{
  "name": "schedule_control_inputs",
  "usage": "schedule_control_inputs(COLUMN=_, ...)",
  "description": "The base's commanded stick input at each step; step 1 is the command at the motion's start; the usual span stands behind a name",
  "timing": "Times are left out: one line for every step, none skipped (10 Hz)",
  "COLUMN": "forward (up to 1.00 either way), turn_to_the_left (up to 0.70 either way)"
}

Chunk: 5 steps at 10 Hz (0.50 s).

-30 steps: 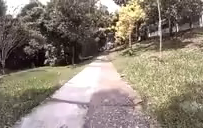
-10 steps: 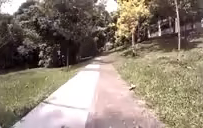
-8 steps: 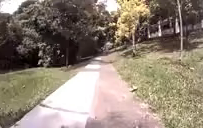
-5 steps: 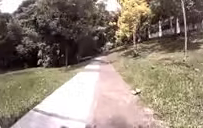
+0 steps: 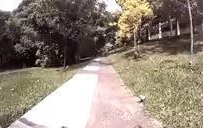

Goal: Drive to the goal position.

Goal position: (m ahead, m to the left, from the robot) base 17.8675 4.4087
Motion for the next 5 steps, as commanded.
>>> schedule_control_inputs(forward=0.45, turn_to_the_left=0.00)
schedule_control_inputs(forward=0.45, turn_to_the_left=0.00)
schedule_control_inputs(forward=0.45, turn_to_the_left=0.00)
schedule_control_inputs(forward=0.45, turn_to_the_left=0.00)
schedule_control_inputs(forward=0.45, turn_to_the_left=0.00)
